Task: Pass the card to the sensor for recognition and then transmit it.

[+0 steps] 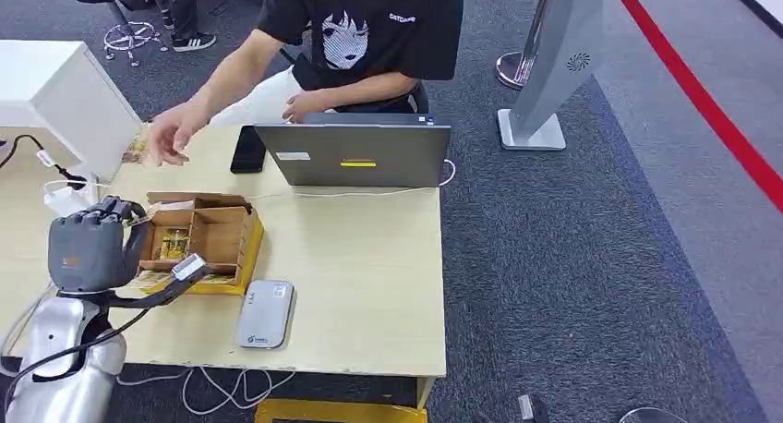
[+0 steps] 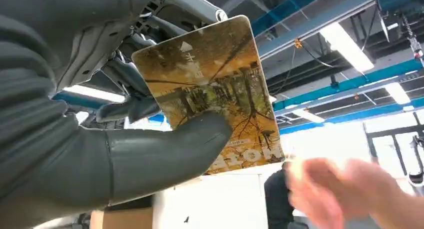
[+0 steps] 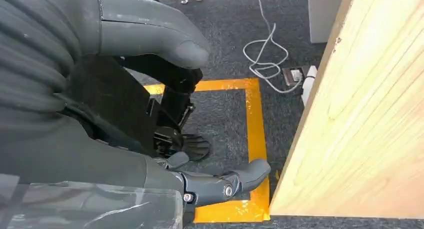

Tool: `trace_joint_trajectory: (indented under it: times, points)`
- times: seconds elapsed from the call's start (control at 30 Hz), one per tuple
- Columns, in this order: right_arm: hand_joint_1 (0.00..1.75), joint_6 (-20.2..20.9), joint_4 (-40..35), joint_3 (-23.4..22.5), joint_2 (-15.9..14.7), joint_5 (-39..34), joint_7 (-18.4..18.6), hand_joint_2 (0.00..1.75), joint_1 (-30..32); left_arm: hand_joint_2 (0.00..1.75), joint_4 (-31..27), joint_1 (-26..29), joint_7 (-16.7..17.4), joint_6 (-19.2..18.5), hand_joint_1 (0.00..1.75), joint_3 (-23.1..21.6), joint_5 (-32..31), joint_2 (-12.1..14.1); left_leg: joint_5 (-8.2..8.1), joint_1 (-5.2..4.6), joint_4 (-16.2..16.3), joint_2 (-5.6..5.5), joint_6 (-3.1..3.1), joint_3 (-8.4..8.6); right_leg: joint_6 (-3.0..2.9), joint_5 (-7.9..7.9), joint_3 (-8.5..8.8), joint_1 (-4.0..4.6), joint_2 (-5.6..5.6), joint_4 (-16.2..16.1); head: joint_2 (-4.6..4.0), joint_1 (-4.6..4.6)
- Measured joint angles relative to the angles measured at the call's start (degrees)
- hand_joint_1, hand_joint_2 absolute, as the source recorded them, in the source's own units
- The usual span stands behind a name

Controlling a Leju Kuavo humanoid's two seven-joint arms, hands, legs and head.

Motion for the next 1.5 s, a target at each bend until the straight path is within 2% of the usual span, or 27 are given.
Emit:
trace_joint_trajectory:
  times: [0.1, 0.23, 0.37, 0.43, 0.57, 0.73, 0.8, 0.87, 1.1, 1.5]
  points:
    - [0.0, -0.1, 0.0, 0.0, 0.0, -0.1, 0.0, 1.75, 0.0, 1.75, -2.0, 0.3, -1.4, -1.6, 1.75, -1.0, 1.3, -2.5, 0.0, -0.01, 0.0, -0.02, 0.0, -0.01, 0.0, 0.0, 0.02, -0.01, -0.03, 0.0, 0.0, 0.02]
    - [0.0, -0.1, 0.0, 0.0, 0.0, -0.2, 0.0, 1.75, 0.0, 1.75, -6.2, 2.1, -1.6, -2.8, 1.75, -4.9, 0.0, -6.1, -0.01, -0.07, 0.0, 0.03, 0.01, -0.02, 0.04, 0.03, 0.09, -0.07, 0.03, 0.0, -0.02, 0.02]
    - [0.0, -0.9, 0.0, 0.0, 0.0, -0.4, -0.1, 1.75, 0.2, 1.75, -9.2, 3.8, -3.1, -3.0, 1.75, -8.5, -1.2, -7.5, -0.01, -0.07, 0.0, 0.03, 0.01, -0.01, 0.04, 0.03, 0.05, -0.09, 0.04, 0.0, 0.0, -0.04]
    - [0.0, -0.8, 0.0, 0.0, 0.0, -0.6, -0.2, 1.75, 0.2, 1.75, -9.7, 4.9, -2.1, -4.4, 1.75, -11.8, -3.2, -7.7, -0.01, -0.07, 0.0, 0.0, 0.01, -0.01, 0.04, 0.02, 0.07, -0.08, 0.01, 0.0, 0.0, -0.04]
    - [0.0, -0.8, 0.0, -0.1, 0.0, -0.8, -0.4, 1.75, 0.3, 1.75, -8.6, 6.4, 2.4, -8.9, 1.75, -17.9, -4.7, -6.3, -0.02, -0.06, 0.0, 0.08, 0.01, -0.01, 0.04, 0.02, 0.05, -0.07, 0.09, 0.0, 0.0, -0.02]
    - [0.0, -0.8, 0.0, -0.2, 0.0, -0.9, -0.6, 1.75, 0.4, 1.75, -5.1, 6.8, 3.3, -10.2, 1.75, -21.6, -3.2, -3.6, -0.02, -0.05, 0.0, 0.06, 0.01, -0.02, 0.04, 0.02, 0.05, -0.06, 0.08, 0.0, 0.0, -0.02]
    - [0.0, -0.8, 0.0, -0.2, 0.0, -0.9, -0.6, 1.75, 0.4, 1.75, -4.0, 6.8, 4.3, -12.8, 1.75, -22.5, -2.5, -2.5, -0.02, -0.05, 0.0, 0.06, 0.01, -0.02, 0.04, 0.02, 0.06, -0.07, 0.09, 0.0, 0.0, -0.02]
    - [0.0, -0.8, 0.0, -0.2, 0.0, -0.9, -0.6, 1.75, 0.4, 1.75, -2.6, 6.8, 4.7, -13.8, 1.75, -23.2, -2.2, -1.5, -0.02, -0.06, 0.0, 0.07, 0.01, -0.02, 0.04, 0.02, 0.05, -0.07, 0.09, 0.0, 0.0, -0.02]
    - [0.0, -0.8, 0.0, -0.5, 0.0, -0.8, -0.6, 1.75, 0.4, 1.75, 1.0, 6.9, 4.9, -14.6, 1.75, -24.6, -2.0, 0.2, -0.02, -0.06, 0.0, 0.04, 0.01, -0.02, 0.04, 0.02, 0.06, -0.07, 0.07, 0.0, 0.0, -0.02]
    - [0.0, -0.8, 0.0, -0.7, 0.0, -0.6, -0.5, 1.75, 0.4, 1.75, 5.6, 6.3, 5.0, -14.7, 1.75, -28.5, -2.8, 0.3, -0.02, -0.06, 0.0, 0.02, 0.01, -0.01, 0.04, 0.02, 0.08, -0.07, 0.05, 0.0, 0.0, -0.02]
